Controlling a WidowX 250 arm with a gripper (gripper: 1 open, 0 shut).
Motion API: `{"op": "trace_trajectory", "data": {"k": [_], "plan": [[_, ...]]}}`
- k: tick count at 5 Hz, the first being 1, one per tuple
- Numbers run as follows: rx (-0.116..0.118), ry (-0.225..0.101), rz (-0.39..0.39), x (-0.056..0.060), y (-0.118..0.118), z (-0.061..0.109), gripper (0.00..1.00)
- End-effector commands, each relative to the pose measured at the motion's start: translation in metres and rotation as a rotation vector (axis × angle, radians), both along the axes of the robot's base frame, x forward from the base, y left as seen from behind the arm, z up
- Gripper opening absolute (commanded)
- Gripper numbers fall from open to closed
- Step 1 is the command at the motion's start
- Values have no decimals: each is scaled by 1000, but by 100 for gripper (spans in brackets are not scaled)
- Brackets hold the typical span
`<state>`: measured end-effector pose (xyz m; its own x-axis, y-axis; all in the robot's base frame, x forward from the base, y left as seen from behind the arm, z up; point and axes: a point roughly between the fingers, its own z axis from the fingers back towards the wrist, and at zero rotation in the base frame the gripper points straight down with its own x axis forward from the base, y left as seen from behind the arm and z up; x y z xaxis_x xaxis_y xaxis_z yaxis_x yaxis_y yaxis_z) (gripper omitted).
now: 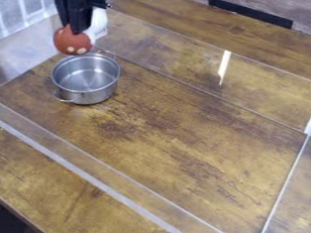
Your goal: Put the mushroom in the silver pot
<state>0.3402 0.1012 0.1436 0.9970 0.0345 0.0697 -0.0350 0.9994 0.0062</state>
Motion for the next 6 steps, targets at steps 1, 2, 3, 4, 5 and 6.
{"op": "trace_trajectory", "data": {"k": [1, 2, 3, 4, 5, 6], "plan": [[8, -50, -62, 1, 10, 16, 0], [-10, -33, -97, 4, 3, 3, 0], [-28, -22, -125, 7, -3, -9, 0], [-44, -16, -31, -3, -1, -28, 0], [-58, -20, 51, -10, 2, -48, 0], [-69, -32, 123, -9, 13, -61, 0]]}}
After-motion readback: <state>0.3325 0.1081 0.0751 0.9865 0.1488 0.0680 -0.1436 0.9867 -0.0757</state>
